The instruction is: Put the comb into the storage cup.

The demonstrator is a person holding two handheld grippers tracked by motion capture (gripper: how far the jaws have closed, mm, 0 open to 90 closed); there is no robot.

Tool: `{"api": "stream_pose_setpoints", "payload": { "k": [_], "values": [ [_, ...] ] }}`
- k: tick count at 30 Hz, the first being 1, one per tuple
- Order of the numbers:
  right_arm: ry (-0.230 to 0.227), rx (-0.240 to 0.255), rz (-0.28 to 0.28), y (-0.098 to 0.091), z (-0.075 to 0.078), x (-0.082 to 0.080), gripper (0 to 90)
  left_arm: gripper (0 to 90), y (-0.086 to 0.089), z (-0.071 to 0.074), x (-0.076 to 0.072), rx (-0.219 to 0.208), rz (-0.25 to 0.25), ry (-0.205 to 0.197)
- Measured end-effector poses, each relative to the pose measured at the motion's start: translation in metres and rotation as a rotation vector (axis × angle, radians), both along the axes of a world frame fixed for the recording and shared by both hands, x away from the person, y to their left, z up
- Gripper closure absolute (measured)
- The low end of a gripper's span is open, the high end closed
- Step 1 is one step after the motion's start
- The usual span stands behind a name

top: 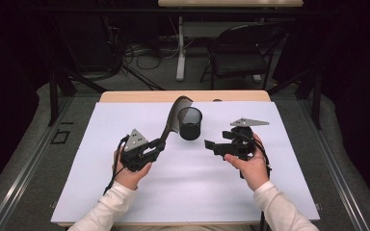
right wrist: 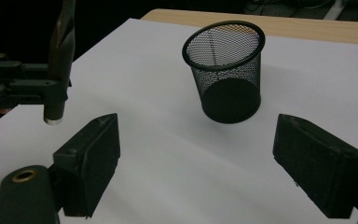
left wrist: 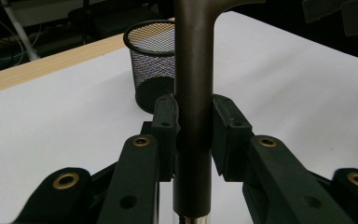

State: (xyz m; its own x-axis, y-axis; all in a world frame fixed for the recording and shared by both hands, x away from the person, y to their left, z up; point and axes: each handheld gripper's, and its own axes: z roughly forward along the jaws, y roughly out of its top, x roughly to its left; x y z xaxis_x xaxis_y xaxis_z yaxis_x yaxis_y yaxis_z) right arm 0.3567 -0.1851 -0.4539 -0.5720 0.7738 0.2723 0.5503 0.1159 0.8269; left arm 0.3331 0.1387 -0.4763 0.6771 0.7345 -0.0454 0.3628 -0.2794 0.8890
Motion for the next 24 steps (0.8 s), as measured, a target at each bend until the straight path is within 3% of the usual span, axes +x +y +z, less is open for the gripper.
{"api": "stream_pose_setpoints", "payload": {
  "k": [10, 24],
  "values": [
    [-0.021, 0.011, 0.020, 0.005, 0.013, 0.009, 21.9, 73.1, -0.001, -0.002, 0.000, 0.002, -0.002, 0.005],
    [0.033, 0.065, 0.028, 0.015, 0.019, 0.019, 24.5, 73.2, 0.000, -0.004, 0.002, -0.012, 0.001, 0.026]
  ]
}}
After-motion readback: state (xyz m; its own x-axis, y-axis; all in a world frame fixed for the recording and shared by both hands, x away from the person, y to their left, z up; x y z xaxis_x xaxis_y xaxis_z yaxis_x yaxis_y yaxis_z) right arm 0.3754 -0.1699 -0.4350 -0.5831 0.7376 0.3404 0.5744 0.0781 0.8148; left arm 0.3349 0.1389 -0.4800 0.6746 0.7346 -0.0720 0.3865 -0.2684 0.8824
